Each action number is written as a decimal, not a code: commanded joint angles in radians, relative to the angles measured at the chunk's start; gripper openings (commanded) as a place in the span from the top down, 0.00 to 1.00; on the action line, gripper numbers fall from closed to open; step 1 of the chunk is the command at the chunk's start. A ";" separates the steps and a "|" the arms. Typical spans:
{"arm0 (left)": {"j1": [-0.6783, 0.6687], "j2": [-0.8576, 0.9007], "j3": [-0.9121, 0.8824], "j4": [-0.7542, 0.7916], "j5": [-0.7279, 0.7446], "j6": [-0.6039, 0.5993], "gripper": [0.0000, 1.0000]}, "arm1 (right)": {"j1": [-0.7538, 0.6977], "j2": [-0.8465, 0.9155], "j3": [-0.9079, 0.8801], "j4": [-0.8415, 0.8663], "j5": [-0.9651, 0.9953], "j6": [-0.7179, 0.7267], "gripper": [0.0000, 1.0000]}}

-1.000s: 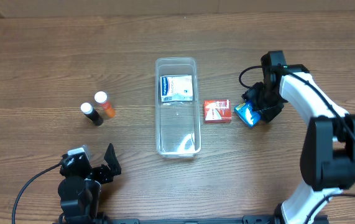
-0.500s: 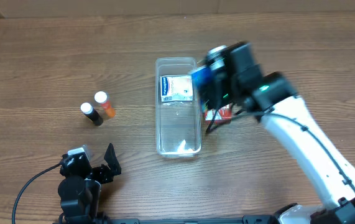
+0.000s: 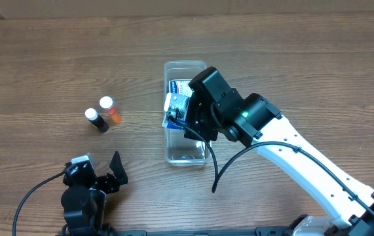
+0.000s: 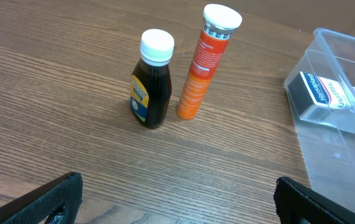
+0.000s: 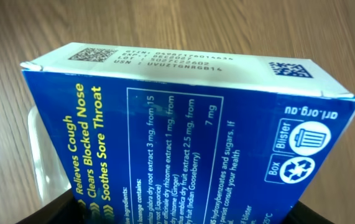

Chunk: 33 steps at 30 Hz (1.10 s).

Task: Pack container
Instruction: 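Lift the blue box and carry it over the container, then lower the blue box into the container beside the Hansaplast box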

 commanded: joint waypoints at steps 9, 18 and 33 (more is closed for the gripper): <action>0.000 -0.008 -0.003 0.000 0.000 -0.013 0.00 | -0.010 0.205 0.015 0.090 0.024 -0.309 0.69; 0.000 -0.008 -0.003 0.000 0.000 -0.014 0.00 | -0.032 0.312 0.015 0.185 0.126 -0.375 0.69; 0.000 -0.008 -0.003 0.000 0.000 -0.014 0.00 | -0.033 0.337 0.016 0.206 0.096 -0.372 0.51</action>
